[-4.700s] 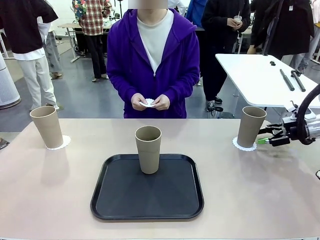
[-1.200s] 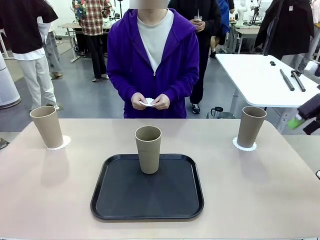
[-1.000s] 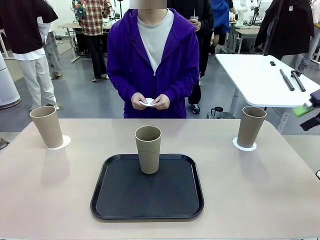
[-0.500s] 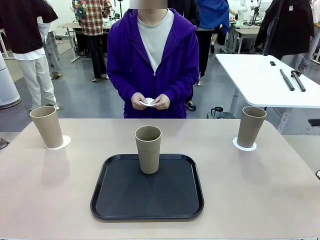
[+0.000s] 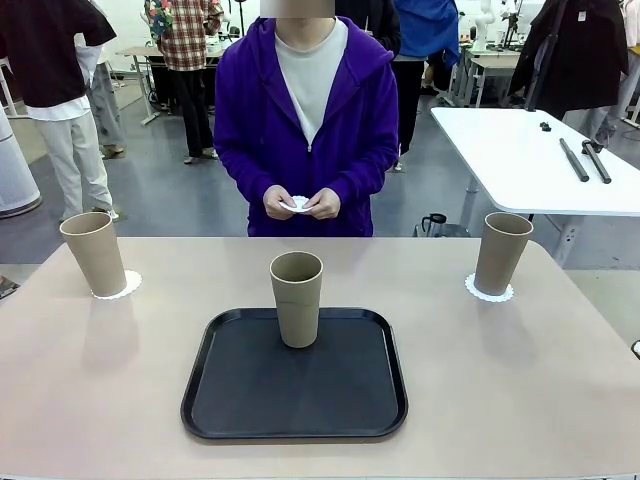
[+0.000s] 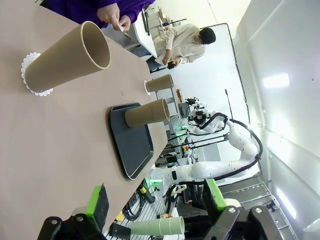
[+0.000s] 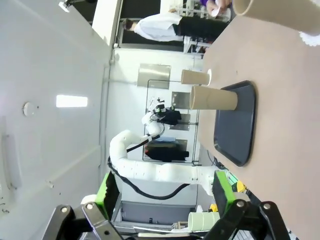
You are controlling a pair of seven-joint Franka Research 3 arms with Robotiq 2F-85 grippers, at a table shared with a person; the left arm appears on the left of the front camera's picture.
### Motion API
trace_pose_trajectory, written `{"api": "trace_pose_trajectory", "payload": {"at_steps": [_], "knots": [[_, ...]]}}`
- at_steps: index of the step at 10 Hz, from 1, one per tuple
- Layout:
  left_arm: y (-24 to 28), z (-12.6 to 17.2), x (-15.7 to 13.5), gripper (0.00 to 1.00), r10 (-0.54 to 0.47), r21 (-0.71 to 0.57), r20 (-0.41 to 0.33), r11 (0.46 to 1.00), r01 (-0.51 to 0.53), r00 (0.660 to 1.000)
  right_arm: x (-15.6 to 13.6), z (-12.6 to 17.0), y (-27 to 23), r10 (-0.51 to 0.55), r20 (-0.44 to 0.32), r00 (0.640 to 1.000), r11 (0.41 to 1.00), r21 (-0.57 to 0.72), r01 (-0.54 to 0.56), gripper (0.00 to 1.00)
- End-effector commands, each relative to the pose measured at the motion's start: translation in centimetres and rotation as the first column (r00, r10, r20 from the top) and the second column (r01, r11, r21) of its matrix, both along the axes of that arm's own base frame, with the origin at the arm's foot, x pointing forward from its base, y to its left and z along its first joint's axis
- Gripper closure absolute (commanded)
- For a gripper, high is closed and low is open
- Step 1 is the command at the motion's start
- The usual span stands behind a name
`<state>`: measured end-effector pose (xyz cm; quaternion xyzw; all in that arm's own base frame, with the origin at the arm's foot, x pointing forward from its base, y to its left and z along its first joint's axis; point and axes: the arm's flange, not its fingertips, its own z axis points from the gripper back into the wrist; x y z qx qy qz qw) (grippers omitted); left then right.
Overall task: Place coasters on the table and set cups on them.
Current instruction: Take one Reusable plastic cup from the Flat Tray and place it on a coaster set by the human.
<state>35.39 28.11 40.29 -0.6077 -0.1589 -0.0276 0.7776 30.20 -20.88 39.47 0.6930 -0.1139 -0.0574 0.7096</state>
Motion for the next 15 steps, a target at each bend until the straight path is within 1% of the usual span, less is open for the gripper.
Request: {"api": "trace_pose_trajectory", "payload": {"at_steps": [1, 2, 3, 15], "knots": [[0.1, 0.1, -0.3, 0.0, -0.004, 0.0, 0.009, 1.0, 0.004, 1.0, 0.2, -0.2, 1.2, -0.03, 0.026, 0.999, 0.999, -0.044, 0.031, 0.0], [0.1, 0.1, -0.3, 0.0, -0.004, 0.0, 0.009, 1.0, 0.004, 1.0, 0.4, -0.2, 1.5, -0.01, 0.034, 0.999, 0.998, -0.062, 0.012, 0.0], [0.1, 0.1, -0.3, 0.0, -0.004, 0.0, 0.009, 1.0, 0.004, 1.0, 0.1, -0.1, 0.1, -0.012, 0.001, 1.0, 1.0, -0.021, 0.012, 0.0], [0.1, 0.1, -0.3, 0.0, -0.004, 0.0, 0.009, 1.0, 0.004, 1.0, 0.1, -0.1, 0.1, -0.012, 0.001, 1.0, 1.0, -0.021, 0.012, 0.0]]}}
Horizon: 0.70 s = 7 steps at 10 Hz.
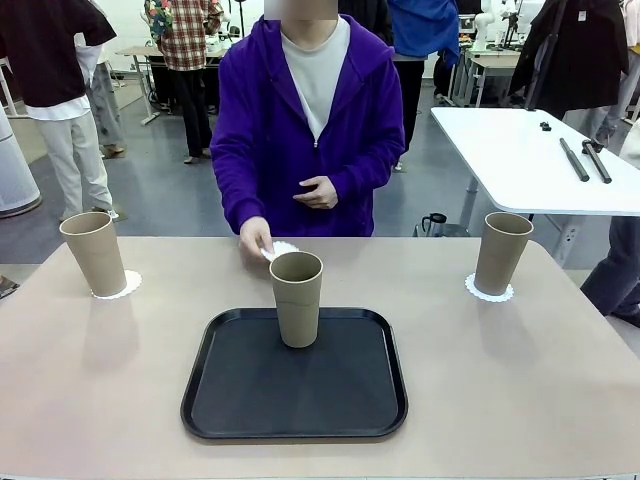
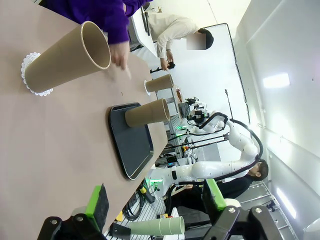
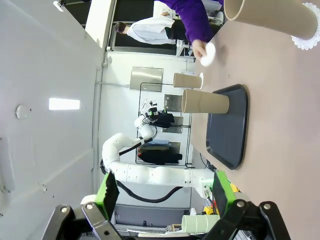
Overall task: Place coasters on the table and set cups on them.
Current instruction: Take one Reusable plastic cup from the Flat Tray and place it on a coaster set by the human.
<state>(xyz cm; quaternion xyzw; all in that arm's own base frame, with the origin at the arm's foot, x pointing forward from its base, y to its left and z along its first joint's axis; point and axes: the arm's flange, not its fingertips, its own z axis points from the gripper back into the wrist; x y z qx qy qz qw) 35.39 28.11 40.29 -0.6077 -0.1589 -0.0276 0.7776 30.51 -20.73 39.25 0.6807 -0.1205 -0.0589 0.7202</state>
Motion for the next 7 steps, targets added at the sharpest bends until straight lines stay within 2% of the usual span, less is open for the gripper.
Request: {"api": "trace_pose_trajectory", "payload": {"at_steps": [1, 7], "knots": [[0.07, 0.11, -0.27, 0.0, -0.004, 0.0, 0.009, 1.0, 0.004, 1.0, -0.18, 0.08, -0.09, 0.001, -0.003, 1.0, 1.0, 0.012, -0.001, 0.0], [0.07, 0.11, -0.27, 0.0, -0.004, 0.0, 0.009, 1.0, 0.004, 1.0, -0.18, 0.08, -0.09, 0.001, -0.003, 1.0, 1.0, 0.012, -0.001, 0.0]]}}
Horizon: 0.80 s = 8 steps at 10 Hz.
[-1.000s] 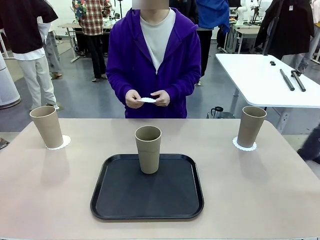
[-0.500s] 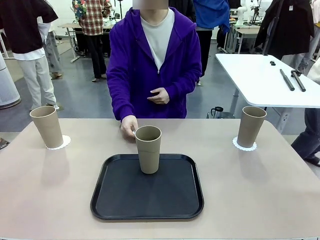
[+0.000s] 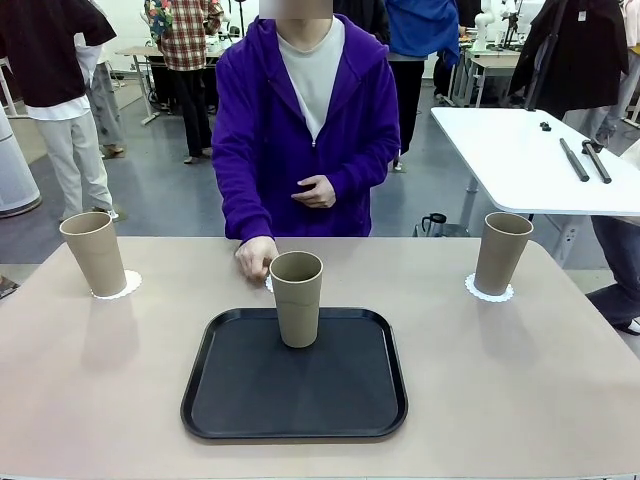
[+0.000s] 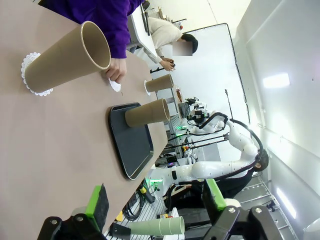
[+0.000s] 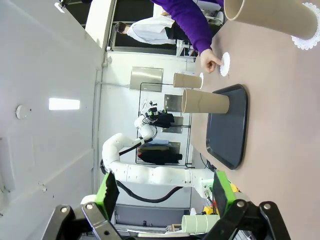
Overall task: Place coasters on the table and set cups on them.
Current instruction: Take one Reusable plastic cup from the Flat Tray and place it on a coaster set by the human.
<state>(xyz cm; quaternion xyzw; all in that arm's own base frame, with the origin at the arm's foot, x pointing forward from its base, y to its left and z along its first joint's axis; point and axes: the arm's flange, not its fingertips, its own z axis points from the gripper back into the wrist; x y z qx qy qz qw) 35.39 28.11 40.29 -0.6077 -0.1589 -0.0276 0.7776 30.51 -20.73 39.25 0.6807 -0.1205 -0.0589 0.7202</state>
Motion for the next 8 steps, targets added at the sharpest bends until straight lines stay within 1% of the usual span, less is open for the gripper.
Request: {"api": "trace_pose_trajectory", "payload": {"at_steps": [1, 8], "knots": [[0.07, 0.11, -0.27, 0.0, -0.004, 0.0, 0.009, 1.0, 0.004, 1.0, -0.18, 0.08, -0.09, 0.001, -0.003, 1.0, 1.0, 0.012, -0.001, 0.0], [0.07, 0.11, -0.27, 0.0, -0.004, 0.0, 0.009, 1.0, 0.004, 1.0, -0.18, 0.08, -0.09, 0.001, -0.003, 1.0, 1.0, 0.012, -0.001, 0.0]]}}
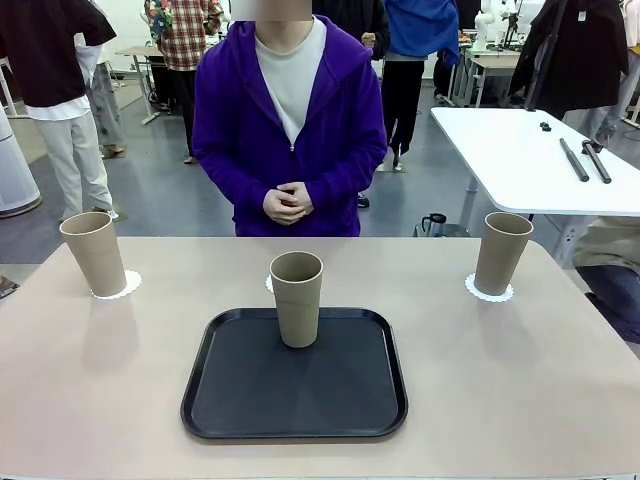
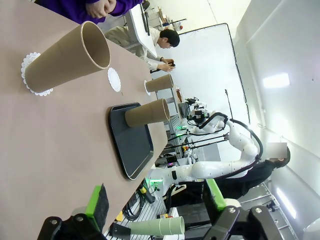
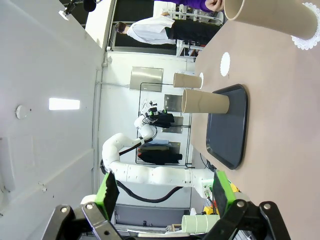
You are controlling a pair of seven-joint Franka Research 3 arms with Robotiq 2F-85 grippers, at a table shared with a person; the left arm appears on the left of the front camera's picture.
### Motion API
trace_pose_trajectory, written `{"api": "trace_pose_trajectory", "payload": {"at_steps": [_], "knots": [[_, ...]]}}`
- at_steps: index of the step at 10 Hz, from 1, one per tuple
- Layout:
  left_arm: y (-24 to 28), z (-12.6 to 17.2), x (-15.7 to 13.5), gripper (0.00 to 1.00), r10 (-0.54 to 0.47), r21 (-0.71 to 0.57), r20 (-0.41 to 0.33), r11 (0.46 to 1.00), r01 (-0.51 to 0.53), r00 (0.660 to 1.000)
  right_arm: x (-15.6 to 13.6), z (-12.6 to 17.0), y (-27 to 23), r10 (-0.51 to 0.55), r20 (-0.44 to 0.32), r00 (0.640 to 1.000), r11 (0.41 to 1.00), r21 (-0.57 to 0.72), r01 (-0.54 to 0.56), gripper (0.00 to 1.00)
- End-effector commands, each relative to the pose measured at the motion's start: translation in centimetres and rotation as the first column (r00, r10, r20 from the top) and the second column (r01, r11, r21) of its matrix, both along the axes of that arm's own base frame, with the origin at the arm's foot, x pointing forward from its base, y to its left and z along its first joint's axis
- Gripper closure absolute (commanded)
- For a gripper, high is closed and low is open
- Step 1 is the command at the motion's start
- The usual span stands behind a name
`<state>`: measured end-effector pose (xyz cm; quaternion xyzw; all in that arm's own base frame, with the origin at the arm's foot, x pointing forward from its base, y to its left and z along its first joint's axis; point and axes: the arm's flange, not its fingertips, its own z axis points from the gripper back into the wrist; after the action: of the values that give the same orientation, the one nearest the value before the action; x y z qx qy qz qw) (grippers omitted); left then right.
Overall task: Place coasters on the table and set cups on them.
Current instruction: Take one Reusable plastic cup from the Flat Tray and place it on a coaster set by the human.
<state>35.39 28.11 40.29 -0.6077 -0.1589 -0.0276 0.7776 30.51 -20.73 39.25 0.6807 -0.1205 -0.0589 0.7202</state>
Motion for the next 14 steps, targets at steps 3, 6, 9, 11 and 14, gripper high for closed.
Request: {"api": "trace_pose_trajectory", "payload": {"at_steps": [3, 6, 9, 11, 14], "knots": [[0.1, 0.1, -0.3, 0.0, -0.004, 0.0, 0.009, 1.0, 0.004, 1.0, -0.2, 0.1, -0.1, 0.001, -0.003, 1.0, 1.0, 0.012, -0.001, 0.0], [0.1, 0.1, -0.3, 0.0, -0.004, 0.0, 0.009, 1.0, 0.004, 1.0, 0.0, 0.0, 0.0, 0.0, 0.0, 1.0, 1.0, 0.0, 0.0, 0.0], [0.1, 0.1, -0.3, 0.0, -0.004, 0.0, 0.009, 1.0, 0.004, 1.0, 3.6, 7.7, 5.5, 0.233, 0.2, 0.952, 0.919, -0.365, -0.148, 0.0], [0.1, 0.1, -0.3, 0.0, -0.004, 0.0, 0.009, 1.0, 0.004, 1.0, 2.7, 14.6, 15.3, 0.437, 0.253, 0.863, 0.759, -0.618, -0.204, 0.0], [0.1, 0.1, -0.3, 0.0, -0.004, 0.0, 0.009, 1.0, 0.004, 1.0, 1.2, 16.8, 28.7, 0.709, 0.184, 0.681, 0.382, -0.911, -0.151, 0.0]]}}
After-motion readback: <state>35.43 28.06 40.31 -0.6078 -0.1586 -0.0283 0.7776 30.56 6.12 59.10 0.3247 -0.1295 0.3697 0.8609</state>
